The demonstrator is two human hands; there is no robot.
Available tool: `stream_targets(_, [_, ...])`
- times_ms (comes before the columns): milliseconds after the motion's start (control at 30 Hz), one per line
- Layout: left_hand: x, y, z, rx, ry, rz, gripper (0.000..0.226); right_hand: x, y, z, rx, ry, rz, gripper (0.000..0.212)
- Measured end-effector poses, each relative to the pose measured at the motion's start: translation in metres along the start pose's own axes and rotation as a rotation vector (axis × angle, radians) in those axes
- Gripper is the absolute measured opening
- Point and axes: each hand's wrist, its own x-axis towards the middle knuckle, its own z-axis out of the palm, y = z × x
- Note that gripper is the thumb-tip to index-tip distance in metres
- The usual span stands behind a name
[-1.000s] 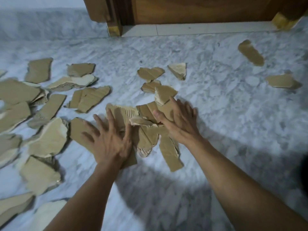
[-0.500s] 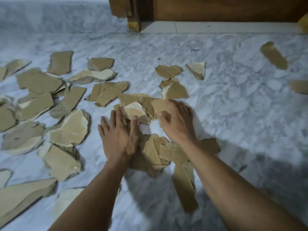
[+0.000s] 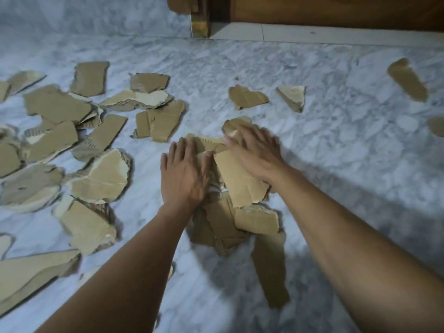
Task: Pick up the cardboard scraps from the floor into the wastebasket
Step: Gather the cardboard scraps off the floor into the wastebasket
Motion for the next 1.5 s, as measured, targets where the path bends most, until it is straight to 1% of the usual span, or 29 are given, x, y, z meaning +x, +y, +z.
stream_targets(67, [-0.014, 0.003, 0.001, -0.009, 0.068, 0.000, 0.064, -0.025, -0.005, 0.014, -0.145, 0.078, -0.043, 0.077])
stream_targets(133, [-0.024, 0.007, 0.000, -0.048, 0.095, -0.023, 0.060, -0.044, -0.010, 0.029, -0.276, 0.199, -0.011, 0.088])
stream_targets(200, [-0.025, 0.008, 0.000, -0.115, 0.097, -0.082, 0.061, -0.051, -0.016, 0.037, -0.292, 0.276, 0.055, 0.093])
stream_targets(267, [-0.029, 0.004, -0.008, -0.100, 0.055, -0.091, 0.064, -0.052, -0.019, 0.039, -0.267, 0.290, 0.100, 0.089])
stream_targets(333, [-0.050, 0.001, -0.020, -0.060, -0.026, -0.095, 0.070, -0.054, -0.019, 0.037, -0.252, 0.279, 0.103, 0.084])
stream_targets(367, [-0.071, 0.003, -0.025, -0.072, -0.085, -0.123, 0.079, -0.054, -0.019, 0.035, -0.243, 0.264, 0.092, 0.082])
stream_targets(400, [-0.096, 0.006, -0.031, -0.058, -0.151, -0.138, 0.097, -0.055, -0.019, 0.034, -0.231, 0.240, 0.075, 0.081])
stream_targets(433, [-0.121, 0.011, -0.035, 0.006, -0.213, -0.111, 0.117, -0.057, -0.019, 0.033, -0.219, 0.213, 0.057, 0.080])
stream_targets(467, [-0.143, 0.014, -0.035, 0.093, -0.242, -0.066, 0.129, -0.060, -0.019, 0.030, -0.210, 0.180, 0.042, 0.079])
stream_targets(500, [-0.154, 0.013, -0.032, 0.155, -0.259, -0.045, 0.132, -0.064, -0.018, 0.026, -0.202, 0.139, 0.033, 0.076])
stream_targets(567, [-0.155, 0.011, -0.024, 0.143, -0.205, -0.074, 0.125, -0.077, -0.012, 0.019, -0.200, 0.046, 0.022, 0.069])
stream_targets(633, [-0.148, 0.016, -0.018, 0.090, -0.071, -0.135, 0.108, -0.094, -0.006, 0.015, -0.190, -0.018, 0.010, 0.057])
stream_targets(667, [-0.147, 0.019, -0.016, 0.059, 0.004, -0.162, 0.100, -0.103, -0.004, 0.014, -0.181, -0.023, 0.002, 0.054])
stream_targets(700, [-0.145, 0.021, -0.015, 0.013, 0.064, -0.173, 0.093, -0.112, 0.000, 0.014, -0.174, -0.005, -0.014, 0.054])
stream_targets(733, [-0.141, 0.021, -0.016, -0.058, 0.111, -0.172, 0.088, -0.121, 0.005, 0.014, -0.166, 0.036, -0.018, 0.059])
stream_targets(767, [-0.134, 0.020, -0.016, -0.133, 0.143, -0.171, 0.084, -0.131, 0.012, 0.013, -0.146, 0.099, 0.014, 0.067])
stream_targets(800, [-0.123, 0.018, -0.018, -0.199, 0.160, -0.160, 0.084, -0.141, 0.020, 0.012, -0.097, 0.173, 0.095, 0.076])
stream_targets(867, [-0.096, 0.011, -0.022, -0.276, 0.121, -0.149, 0.087, -0.168, 0.037, 0.014, 0.074, 0.306, 0.356, 0.089])
stream_targets(900, [-0.083, 0.009, -0.023, -0.278, 0.056, -0.148, 0.087, -0.184, 0.046, 0.019, 0.153, 0.355, 0.482, 0.093])
stream_targets(933, [-0.074, 0.009, -0.021, -0.229, -0.028, -0.138, 0.086, -0.199, 0.051, 0.026, 0.190, 0.388, 0.566, 0.098])
stream_targets(967, [-0.070, 0.011, -0.017, -0.130, -0.100, -0.098, 0.083, -0.211, 0.050, 0.035, 0.181, 0.405, 0.587, 0.100])
stream_targets(1033, [-0.078, 0.015, -0.008, 0.016, -0.153, 0.041, 0.072, -0.214, 0.038, 0.058, 0.087, 0.419, 0.473, 0.096])
stream_targets(1100, [-0.098, 0.022, -0.002, -0.007, -0.110, 0.147, 0.067, -0.201, 0.020, 0.072, 0.042, 0.448, 0.356, 0.087])
stream_targets(1133, [-0.108, 0.026, -0.001, -0.041, -0.088, 0.162, 0.066, -0.196, 0.013, 0.074, 0.037, 0.452, 0.329, 0.084])
stream_targets(1200, [-0.120, 0.032, -0.002, -0.106, -0.051, 0.136, 0.065, -0.187, 0.006, 0.075, 0.007, 0.460, 0.318, 0.079])
stream_targets(1300, [-0.125, 0.036, -0.002, -0.147, -0.018, 0.065, 0.060, -0.188, 0.001, 0.074, -0.106, 0.505, 0.329, 0.081])
stream_targets(1367, [-0.130, 0.040, -0.002, -0.141, -0.004, 0.069, 0.059, -0.188, -0.010, 0.072, -0.117, 0.464, 0.330, 0.079])
stream_targets(1433, [-0.138, 0.045, -0.006, -0.185, -0.011, 0.091, 0.069, -0.187, -0.019, 0.071, -0.062, 0.387, 0.342, 0.071])
stream_targets(1500, [-0.143, 0.047, -0.012, -0.276, -0.017, 0.073, 0.082, -0.188, -0.022, 0.067, -0.005, 0.367, 0.333, 0.059])
